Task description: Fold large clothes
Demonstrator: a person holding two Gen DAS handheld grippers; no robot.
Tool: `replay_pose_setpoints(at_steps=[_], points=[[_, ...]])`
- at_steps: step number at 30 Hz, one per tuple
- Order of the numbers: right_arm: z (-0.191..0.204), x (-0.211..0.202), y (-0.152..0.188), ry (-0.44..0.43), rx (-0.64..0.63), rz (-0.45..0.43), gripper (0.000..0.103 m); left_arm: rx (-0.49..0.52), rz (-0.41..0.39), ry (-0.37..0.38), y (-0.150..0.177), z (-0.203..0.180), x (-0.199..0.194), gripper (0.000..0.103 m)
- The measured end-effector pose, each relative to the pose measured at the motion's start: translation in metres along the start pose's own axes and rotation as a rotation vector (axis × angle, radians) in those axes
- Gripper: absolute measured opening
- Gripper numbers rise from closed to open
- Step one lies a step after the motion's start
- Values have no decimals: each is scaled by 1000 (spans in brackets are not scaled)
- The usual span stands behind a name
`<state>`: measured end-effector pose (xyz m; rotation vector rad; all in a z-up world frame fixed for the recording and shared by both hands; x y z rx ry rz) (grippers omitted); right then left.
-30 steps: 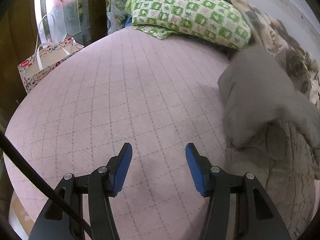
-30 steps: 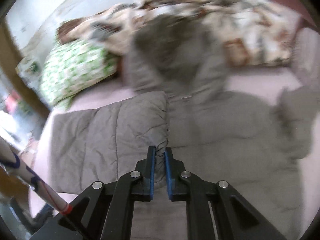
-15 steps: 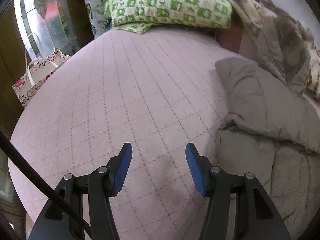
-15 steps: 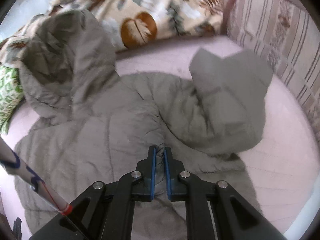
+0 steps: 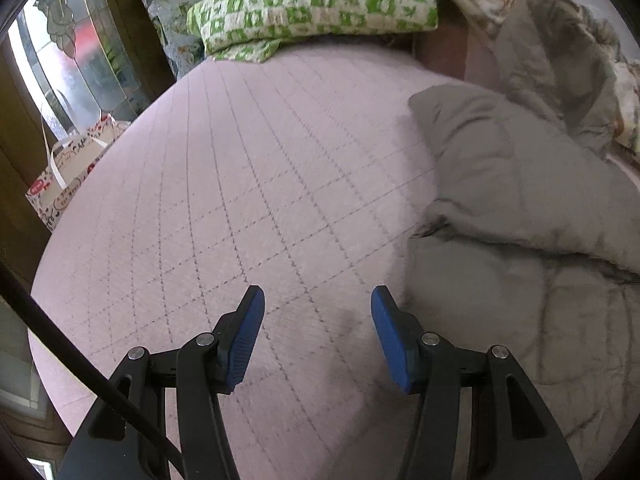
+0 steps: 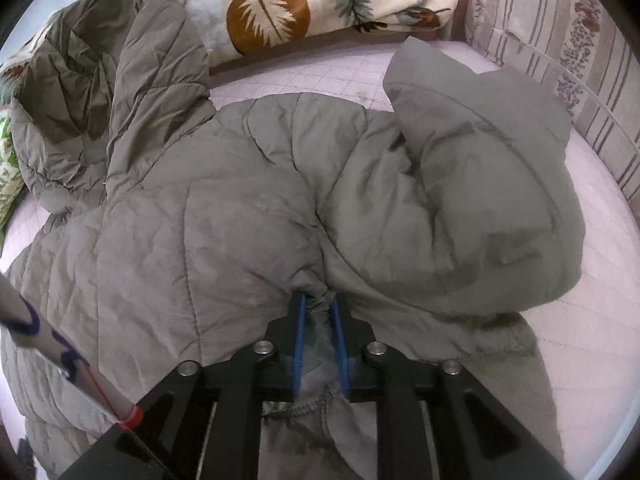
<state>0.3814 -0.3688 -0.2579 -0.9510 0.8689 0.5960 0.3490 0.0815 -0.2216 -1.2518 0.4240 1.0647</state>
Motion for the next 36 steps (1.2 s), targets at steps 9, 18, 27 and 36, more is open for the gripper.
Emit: replay_pose_setpoints(at_steps=[9, 18, 27, 36], points=[[-29, -81, -16, -106, 2, -107, 65, 75, -102, 87, 25, -35, -63, 56], [-175, -122, -41, -94, 305, -162, 65, 225, -113, 78, 49, -93, -63, 58], [-234, -77, -76, -175, 475, -216, 65, 163, -129, -1, 42, -95, -44, 88], [-280, -39, -121, -282, 609, -292, 65, 159, -167, -39, 44, -98, -44, 90]])
Point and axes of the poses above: each gripper's, at about its wrist camera, not at the fingertips, and x roughly the way its jaws point, z to its left, y to its underside, the point moved 7 cm from there along x, roughly the way its jaws point, and after that the axes turned 15 degrees about -y, right-handed, at the moved point
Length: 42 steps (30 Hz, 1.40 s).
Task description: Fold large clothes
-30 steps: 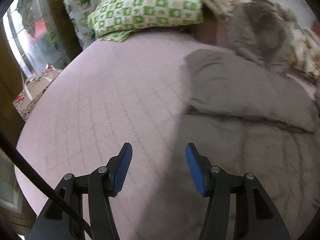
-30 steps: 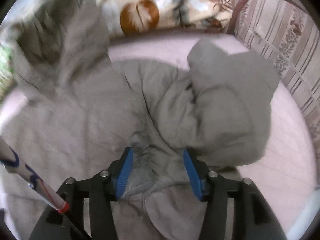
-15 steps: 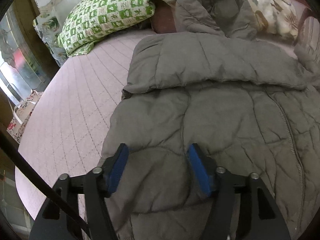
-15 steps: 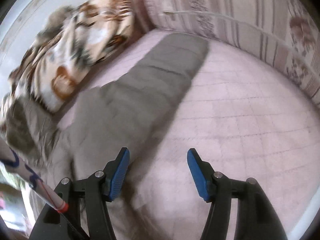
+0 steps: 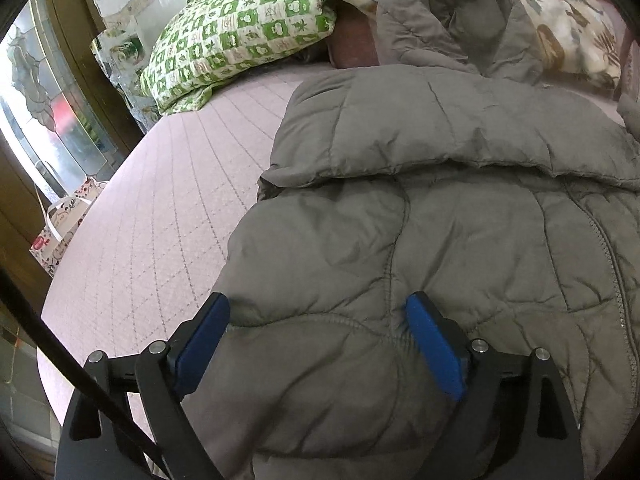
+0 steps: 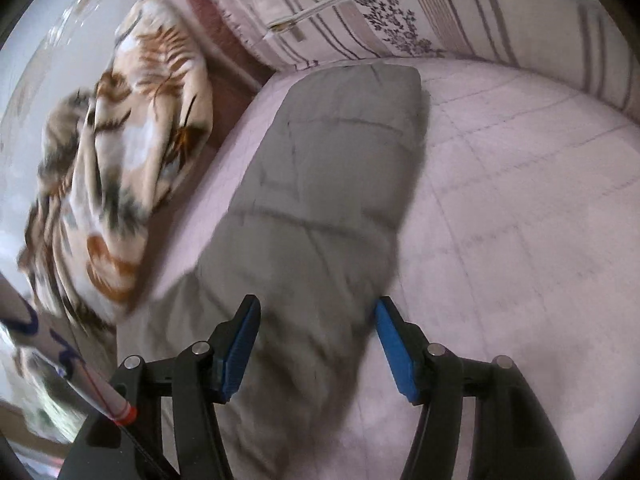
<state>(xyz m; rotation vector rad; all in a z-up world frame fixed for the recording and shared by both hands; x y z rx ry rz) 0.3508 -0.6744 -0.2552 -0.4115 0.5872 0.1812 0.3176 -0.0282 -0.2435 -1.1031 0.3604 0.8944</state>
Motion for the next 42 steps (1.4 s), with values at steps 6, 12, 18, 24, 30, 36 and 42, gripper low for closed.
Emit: replay_pose_setpoints(at_steps=[6, 12, 18, 24, 30, 36, 42], points=[[1, 16, -21, 9, -1, 0, 17, -73, 67, 47, 3, 8, 11, 98], [26, -4, -29, 46, -107, 13, 10, -111, 106, 83, 6, 11, 15, 101], [89, -52, -29, 15, -206, -37, 9, -104, 111, 92, 7, 12, 13, 101], [198, -96, 4, -77, -392, -25, 8, -110, 113, 96, 8, 15, 10, 101], [302, -111, 89, -186, -609, 86, 8, -139, 94, 147, 3, 35, -8, 101], [332, -75, 206, -234, -745, 266, 8, -215, 5, 166, -13, 72, -31, 101], [297, -22, 300, -235, -717, 436, 8, -251, 23, 176, -18, 90, -25, 101]])
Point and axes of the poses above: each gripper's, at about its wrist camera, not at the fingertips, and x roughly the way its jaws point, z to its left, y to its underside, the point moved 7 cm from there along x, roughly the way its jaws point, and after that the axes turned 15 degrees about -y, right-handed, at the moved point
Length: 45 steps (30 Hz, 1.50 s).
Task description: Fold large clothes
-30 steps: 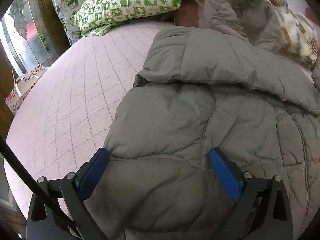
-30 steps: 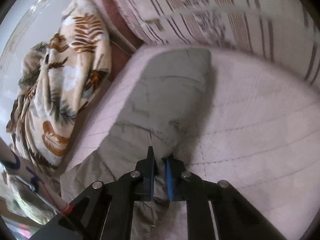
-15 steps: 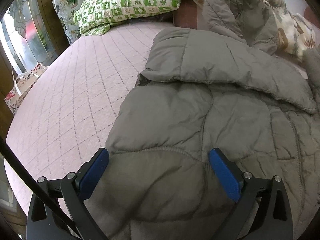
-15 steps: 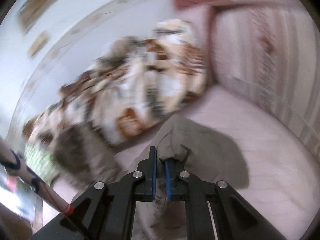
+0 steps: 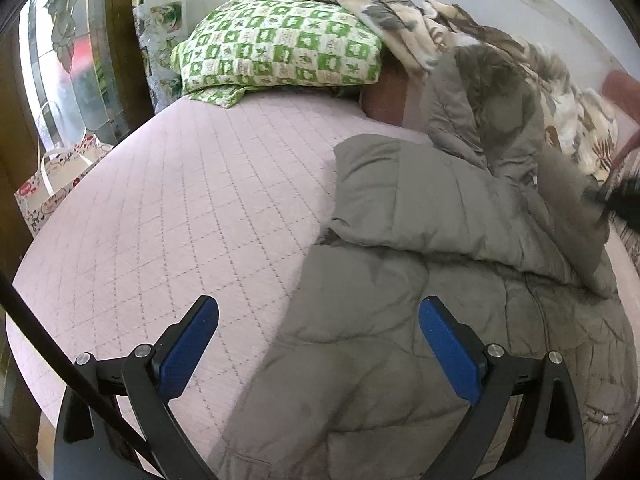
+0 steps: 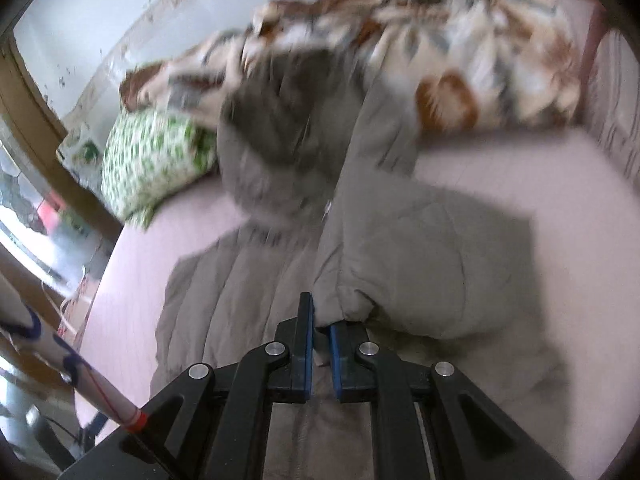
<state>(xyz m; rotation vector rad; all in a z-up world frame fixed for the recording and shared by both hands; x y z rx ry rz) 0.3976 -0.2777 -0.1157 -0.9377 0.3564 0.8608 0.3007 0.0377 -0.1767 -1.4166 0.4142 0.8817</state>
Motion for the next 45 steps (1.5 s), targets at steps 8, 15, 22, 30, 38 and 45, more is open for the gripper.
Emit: replay_pose_setpoints(at_steps=[8, 15, 22, 30, 38, 45], points=[[19, 54, 66, 53, -76, 205, 32, -47, 15, 15, -9, 18, 4, 101], [44, -9, 69, 79, -186, 92, 60, -35, 9, 30, -8, 22, 2, 101], [-17, -49, 28, 229, 10, -140, 31, -91, 33, 23, -15, 40, 11, 101], [-60, 18, 17, 143, 250, -107, 22, -119, 42, 11, -33, 58, 31, 101], [65, 116, 44, -133, 35, 122, 22, -198, 20, 141, -57, 60, 41, 101], [62, 128, 67, -63, 2, 119, 22, -181, 45, 322, -67, 15, 51, 101]])
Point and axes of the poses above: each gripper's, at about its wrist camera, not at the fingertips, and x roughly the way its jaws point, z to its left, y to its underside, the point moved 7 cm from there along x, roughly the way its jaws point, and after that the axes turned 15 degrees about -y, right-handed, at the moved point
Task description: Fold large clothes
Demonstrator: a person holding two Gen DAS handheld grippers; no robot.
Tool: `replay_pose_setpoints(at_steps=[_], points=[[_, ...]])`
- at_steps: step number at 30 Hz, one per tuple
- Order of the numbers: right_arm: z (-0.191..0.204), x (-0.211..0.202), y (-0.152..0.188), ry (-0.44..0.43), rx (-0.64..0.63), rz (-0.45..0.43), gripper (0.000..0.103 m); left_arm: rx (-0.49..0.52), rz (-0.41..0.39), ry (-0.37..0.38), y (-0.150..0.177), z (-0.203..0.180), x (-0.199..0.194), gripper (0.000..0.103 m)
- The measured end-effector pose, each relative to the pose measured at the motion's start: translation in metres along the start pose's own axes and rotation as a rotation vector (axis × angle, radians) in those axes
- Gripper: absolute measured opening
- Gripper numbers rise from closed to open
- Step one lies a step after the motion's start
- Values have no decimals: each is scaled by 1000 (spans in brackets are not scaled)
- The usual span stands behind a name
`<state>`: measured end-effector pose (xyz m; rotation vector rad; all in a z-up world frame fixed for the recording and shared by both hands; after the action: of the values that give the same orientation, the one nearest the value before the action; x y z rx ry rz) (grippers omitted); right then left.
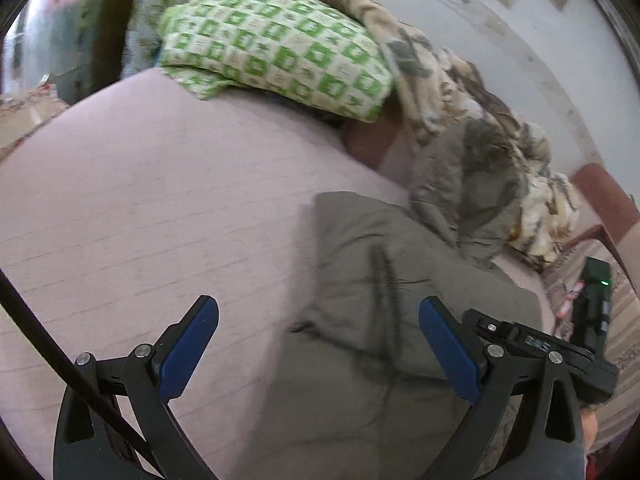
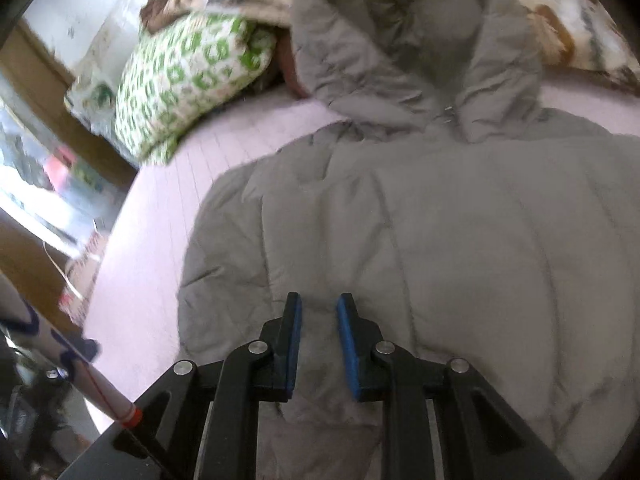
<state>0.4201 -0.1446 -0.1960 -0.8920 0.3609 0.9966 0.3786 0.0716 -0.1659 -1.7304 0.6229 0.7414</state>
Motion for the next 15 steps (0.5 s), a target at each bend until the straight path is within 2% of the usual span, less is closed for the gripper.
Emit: replay_pose_setpoints(at_steps=[5, 7, 8, 9, 10, 12, 15], points=[[-9, -69, 20, 20, -52, -63, 23, 19, 105, 92, 8, -32, 28, 99], [-13, -94, 19, 14, -61, -92, 26, 41, 142, 110, 13, -48, 40, 88], [-19, -113, 23, 19, -66, -115, 29, 62, 170, 113, 18, -57, 47, 69], [-24, -126, 26, 26, -67, -131, 33, 80, 194, 110, 22, -63, 52, 35], [-33, -140, 30, 40, -67, -148, 35, 109, 240, 103, 29, -73, 61, 21], [-49, -162, 34, 81, -64, -170, 36, 134, 236, 47, 30, -83, 64, 17], [-84, -184, 34, 161, -40, -187, 37, 156, 160, 5, 9, -90, 50, 11]])
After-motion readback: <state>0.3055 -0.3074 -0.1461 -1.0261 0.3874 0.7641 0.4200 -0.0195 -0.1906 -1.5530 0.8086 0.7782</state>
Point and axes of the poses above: each gripper's, at about its wrist camera, not at the fingertips, and x roughly the way its jaws point, z to its left, y to its underside, the point moved 7 cm from there along x, roughly the way its jaws point, and after that the axes turned 15 degrees about -y, right-handed, at the moved point
